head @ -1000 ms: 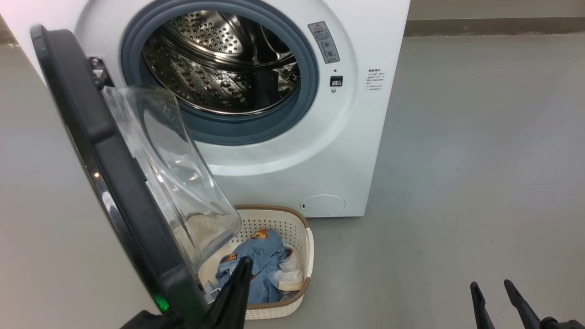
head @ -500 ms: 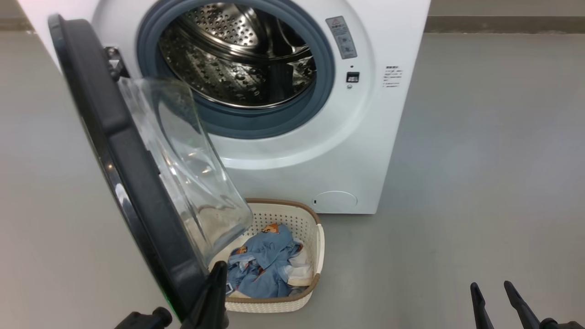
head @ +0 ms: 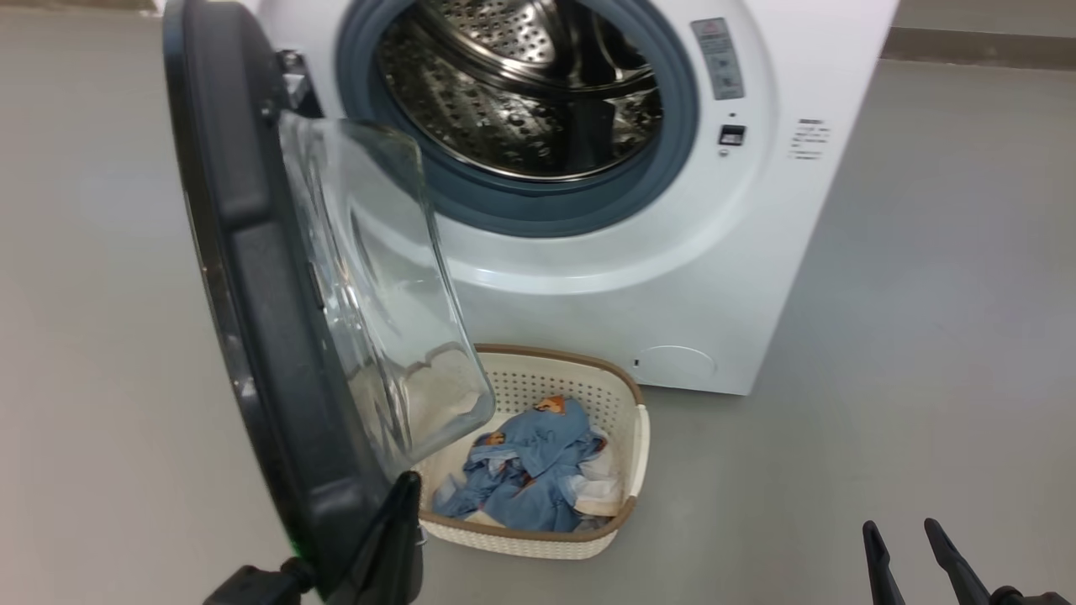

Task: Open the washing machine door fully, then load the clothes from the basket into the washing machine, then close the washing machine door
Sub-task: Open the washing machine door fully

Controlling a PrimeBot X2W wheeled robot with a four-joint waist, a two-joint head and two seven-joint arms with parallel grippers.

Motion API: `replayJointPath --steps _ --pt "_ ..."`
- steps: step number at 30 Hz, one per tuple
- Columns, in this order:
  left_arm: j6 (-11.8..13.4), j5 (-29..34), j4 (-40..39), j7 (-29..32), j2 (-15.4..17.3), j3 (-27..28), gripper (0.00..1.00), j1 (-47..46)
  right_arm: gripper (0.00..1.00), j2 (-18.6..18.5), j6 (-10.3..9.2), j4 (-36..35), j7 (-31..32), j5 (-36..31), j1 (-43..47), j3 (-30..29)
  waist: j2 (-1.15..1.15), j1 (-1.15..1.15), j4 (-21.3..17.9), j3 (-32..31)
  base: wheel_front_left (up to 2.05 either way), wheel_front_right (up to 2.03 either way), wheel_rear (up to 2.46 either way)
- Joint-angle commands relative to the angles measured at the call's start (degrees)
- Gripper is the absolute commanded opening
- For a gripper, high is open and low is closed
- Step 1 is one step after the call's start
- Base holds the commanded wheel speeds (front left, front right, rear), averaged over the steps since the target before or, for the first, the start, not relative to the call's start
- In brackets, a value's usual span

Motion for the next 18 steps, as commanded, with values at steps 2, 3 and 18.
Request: replayJointPath --steps 2,3,18 --pt "1.73 -0.05 -0.34 -0.33 0.93 4.01 0.0 -2.83 1.0 -0.73 0.09 -1.01 -0.68 -0.72 -0.76 1.2 0.0 0.0 2.5 0.23 0.0 0.0 0.0" --pt "1.86 -0.12 -0.27 -0.3 1.01 4.22 0.0 -2.79 1.0 -0.7 0.09 -0.96 -0.68 -0.74 -0.73 1.22 0.0 0.0 3.05 0.22 0.0 0.0 0.0" --pt "5.57 -3.22 7.31 -3.52 3.61 15.28 0.0 -4.25 1.0 -0.5 0.09 -0.12 -0.68 -0.67 -0.74 1.91 0.0 0.0 8.79 -0.47 0.0 0.0 0.0"
